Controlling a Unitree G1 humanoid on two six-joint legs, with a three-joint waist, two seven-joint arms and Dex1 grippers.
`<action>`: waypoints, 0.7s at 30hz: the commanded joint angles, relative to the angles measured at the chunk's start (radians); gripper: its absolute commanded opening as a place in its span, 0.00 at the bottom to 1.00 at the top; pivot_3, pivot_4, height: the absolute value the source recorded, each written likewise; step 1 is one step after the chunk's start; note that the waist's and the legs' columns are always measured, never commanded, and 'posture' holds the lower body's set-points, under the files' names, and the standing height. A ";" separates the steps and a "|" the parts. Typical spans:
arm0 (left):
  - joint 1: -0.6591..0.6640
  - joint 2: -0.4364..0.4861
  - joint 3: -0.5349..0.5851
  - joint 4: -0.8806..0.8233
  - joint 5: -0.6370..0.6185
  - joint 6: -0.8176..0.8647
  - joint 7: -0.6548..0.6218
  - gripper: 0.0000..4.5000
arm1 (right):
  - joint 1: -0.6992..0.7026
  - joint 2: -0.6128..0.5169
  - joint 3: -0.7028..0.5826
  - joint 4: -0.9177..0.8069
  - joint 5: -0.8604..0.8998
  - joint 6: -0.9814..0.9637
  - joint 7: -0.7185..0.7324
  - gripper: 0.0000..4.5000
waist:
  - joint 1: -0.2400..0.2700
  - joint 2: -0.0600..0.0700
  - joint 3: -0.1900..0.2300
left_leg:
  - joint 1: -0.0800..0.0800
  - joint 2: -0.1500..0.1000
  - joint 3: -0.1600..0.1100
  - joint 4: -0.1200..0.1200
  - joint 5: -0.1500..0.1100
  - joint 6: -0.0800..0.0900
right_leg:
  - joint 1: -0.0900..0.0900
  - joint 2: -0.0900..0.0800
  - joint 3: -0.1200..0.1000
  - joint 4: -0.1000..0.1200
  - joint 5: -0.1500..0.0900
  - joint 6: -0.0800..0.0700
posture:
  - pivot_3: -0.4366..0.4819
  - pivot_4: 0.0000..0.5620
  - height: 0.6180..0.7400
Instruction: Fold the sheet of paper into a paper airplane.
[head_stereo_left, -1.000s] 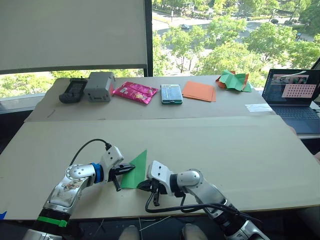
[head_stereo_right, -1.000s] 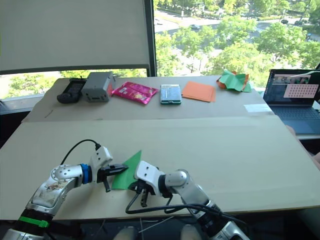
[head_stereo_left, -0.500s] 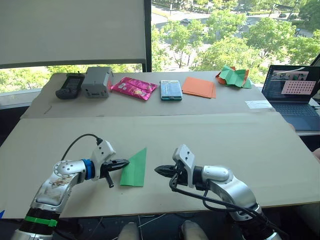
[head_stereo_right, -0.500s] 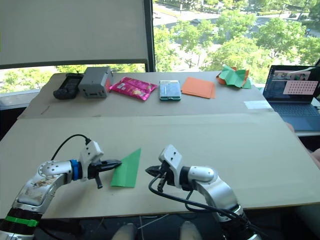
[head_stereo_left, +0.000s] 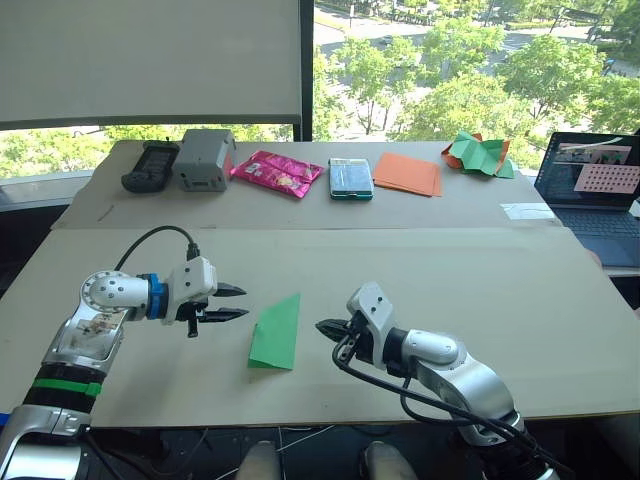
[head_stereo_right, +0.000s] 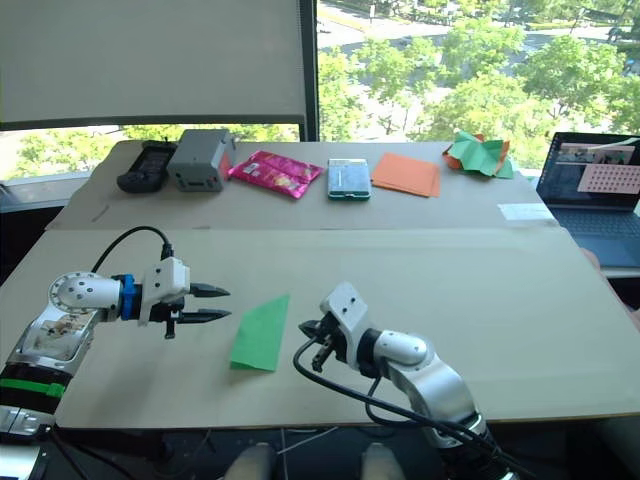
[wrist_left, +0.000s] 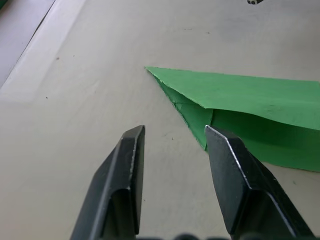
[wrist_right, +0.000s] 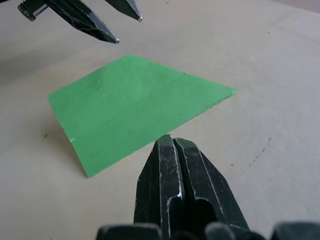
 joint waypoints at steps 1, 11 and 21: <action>-0.109 -0.006 -0.064 0.177 0.098 -0.300 -0.068 0.70 | 0.000 0.002 -0.021 -0.036 0.020 0.002 -0.017 0.00 | 0.003 0.000 0.000 | 0.000 0.000 0.000 0.000 0.000 0.000 | 0.000 0.000 0.000 0.000 0.000 0.000 | 0.48 0.27 0.72; -0.299 -0.148 -0.161 0.405 0.073 -0.734 -0.198 0.70 | 0.017 0.005 -0.012 -0.046 0.014 0.021 -0.060 0.00 | 0.006 0.000 -0.001 | -0.003 0.000 0.001 0.003 0.006 0.009 | 0.012 0.001 0.002 0.000 0.002 0.002 | 0.48 0.27 0.72; -0.332 -0.131 -0.212 0.496 0.182 -0.821 -0.162 0.01 | 0.014 0.013 -0.003 -0.043 0.014 0.017 -0.081 0.00 | 0.004 0.000 -0.001 | -0.001 0.000 0.000 0.003 0.008 0.013 | 0.012 0.002 0.003 0.011 0.003 0.003 | 0.48 0.27 0.72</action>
